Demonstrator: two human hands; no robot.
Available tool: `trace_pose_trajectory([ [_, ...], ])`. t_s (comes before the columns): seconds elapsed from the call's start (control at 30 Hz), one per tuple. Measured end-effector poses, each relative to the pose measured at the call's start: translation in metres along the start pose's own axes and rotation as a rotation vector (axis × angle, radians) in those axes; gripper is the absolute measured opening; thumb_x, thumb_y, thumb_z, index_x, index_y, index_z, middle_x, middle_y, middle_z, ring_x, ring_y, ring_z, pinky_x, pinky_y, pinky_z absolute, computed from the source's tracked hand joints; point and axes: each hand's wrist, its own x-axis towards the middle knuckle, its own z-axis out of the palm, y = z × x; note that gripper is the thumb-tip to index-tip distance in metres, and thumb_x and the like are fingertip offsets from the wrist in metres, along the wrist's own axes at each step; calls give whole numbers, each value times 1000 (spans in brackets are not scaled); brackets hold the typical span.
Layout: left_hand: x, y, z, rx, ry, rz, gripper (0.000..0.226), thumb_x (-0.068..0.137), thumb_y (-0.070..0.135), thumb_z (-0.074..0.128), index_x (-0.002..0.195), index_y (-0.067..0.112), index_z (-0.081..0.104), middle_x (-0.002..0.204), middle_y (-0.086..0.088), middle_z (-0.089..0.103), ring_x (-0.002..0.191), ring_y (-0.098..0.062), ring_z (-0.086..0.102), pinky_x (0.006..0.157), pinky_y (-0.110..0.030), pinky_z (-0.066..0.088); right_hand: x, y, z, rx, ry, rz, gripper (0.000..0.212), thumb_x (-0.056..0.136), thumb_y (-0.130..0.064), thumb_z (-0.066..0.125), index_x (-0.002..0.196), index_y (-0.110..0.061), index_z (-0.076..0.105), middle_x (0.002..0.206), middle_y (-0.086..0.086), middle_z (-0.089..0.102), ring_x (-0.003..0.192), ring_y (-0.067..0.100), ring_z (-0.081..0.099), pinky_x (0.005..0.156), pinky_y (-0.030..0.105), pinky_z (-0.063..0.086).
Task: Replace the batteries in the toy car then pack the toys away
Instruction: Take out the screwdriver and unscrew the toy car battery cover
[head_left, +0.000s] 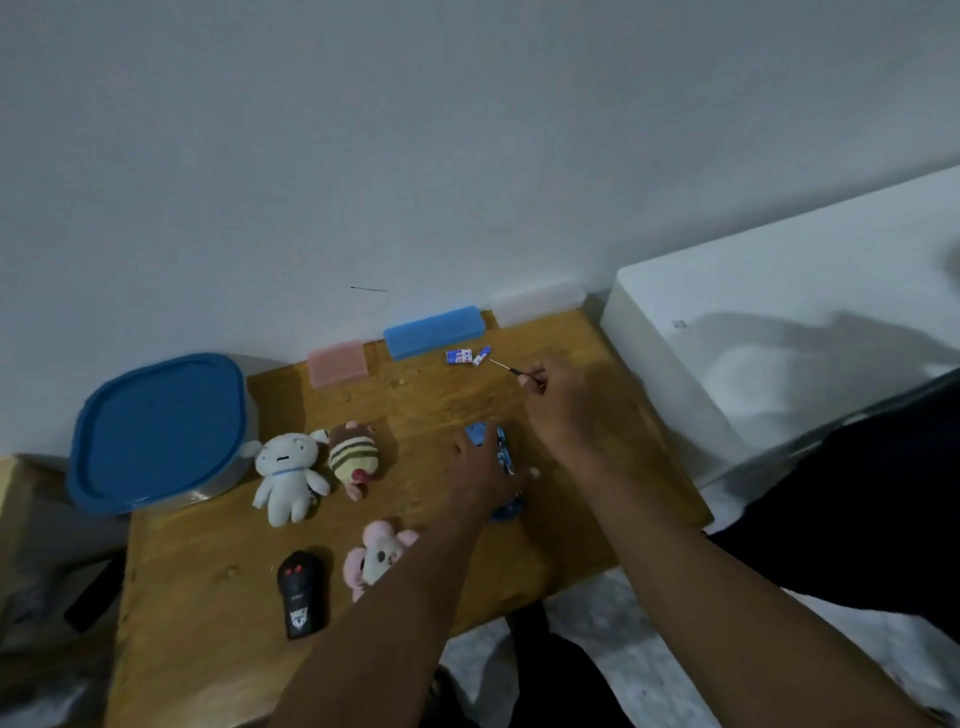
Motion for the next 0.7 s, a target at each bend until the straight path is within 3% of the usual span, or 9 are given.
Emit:
trace_pose_trajectory([
  [0.23, 5, 30, 21, 194, 106, -183, 118, 76, 63, 77, 158, 25, 1, 162, -21, 2, 144, -43, 25, 103, -56, 45, 13, 15, -3, 10, 6, 11, 7, 93, -18, 68, 98, -20, 71, 89, -3, 70, 83, 14, 64, 71, 36, 58],
  [0.4, 9, 19, 17, -67, 130, -171, 109, 83, 33, 78, 160, 31, 2, 164, -19, 2, 142, -48, 31, 104, -58, 48, 20, 12, -5, 15, -20, 12, 10, 94, -17, 66, 104, -19, 70, 95, -3, 70, 86, 12, 65, 73, 31, 58],
  [0.6, 8, 7, -22, -355, 274, -23, 92, 87, 24, 78, 159, 39, 24, 162, -14, 11, 140, -42, 41, 112, -55, 44, 29, 0, -7, 5, -52, 28, 9, 97, -23, 62, 105, -23, 66, 96, -4, 69, 86, 10, 63, 76, 31, 58],
  [0.7, 3, 11, -47, -365, 317, 11, 81, 90, 15, 75, 155, 41, 35, 168, -9, -3, 154, -38, 18, 121, -50, 28, 31, -13, -6, 40, -52, 11, 8, 98, -20, 62, 104, -21, 67, 95, -4, 69, 86, 11, 63, 67, 22, 50],
])
